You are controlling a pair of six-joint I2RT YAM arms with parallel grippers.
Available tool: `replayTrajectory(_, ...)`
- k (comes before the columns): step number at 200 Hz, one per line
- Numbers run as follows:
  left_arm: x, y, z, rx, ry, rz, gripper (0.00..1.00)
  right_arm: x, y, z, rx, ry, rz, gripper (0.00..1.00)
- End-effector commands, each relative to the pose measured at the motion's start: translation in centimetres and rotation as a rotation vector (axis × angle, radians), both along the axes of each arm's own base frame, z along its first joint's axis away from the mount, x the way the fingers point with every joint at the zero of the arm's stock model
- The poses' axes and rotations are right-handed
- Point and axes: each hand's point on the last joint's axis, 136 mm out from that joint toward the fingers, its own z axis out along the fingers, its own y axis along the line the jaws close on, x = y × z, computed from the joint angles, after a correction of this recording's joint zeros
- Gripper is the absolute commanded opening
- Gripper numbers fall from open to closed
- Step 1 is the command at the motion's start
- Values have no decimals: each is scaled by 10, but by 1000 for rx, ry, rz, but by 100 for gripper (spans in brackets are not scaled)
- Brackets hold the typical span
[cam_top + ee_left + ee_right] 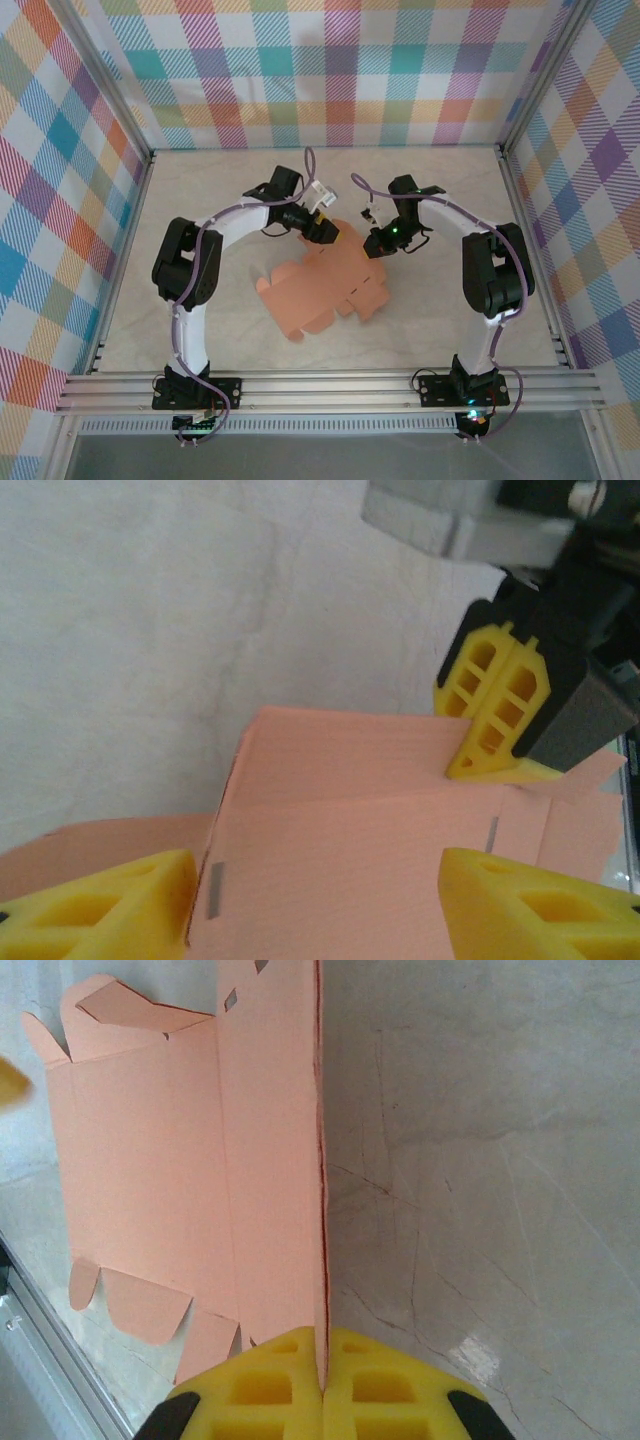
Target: Fold the paper box
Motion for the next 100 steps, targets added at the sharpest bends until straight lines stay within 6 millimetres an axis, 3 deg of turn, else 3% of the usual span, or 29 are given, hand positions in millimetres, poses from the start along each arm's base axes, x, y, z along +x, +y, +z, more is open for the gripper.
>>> replayTrajectory(1, -22, -9, 8, 3, -9, -47, 63, 5, 9, 12, 30, -25, 16, 0)
replayTrajectory(46, -35, -24, 1, 11, 2, -69, 58, 5, 13, 12, 29, -24, 23, 0)
replayTrajectory(100, -28, -31, 0, 12, 7, -53, 58, 3, 13, 10, 13, -25, 28, 0)
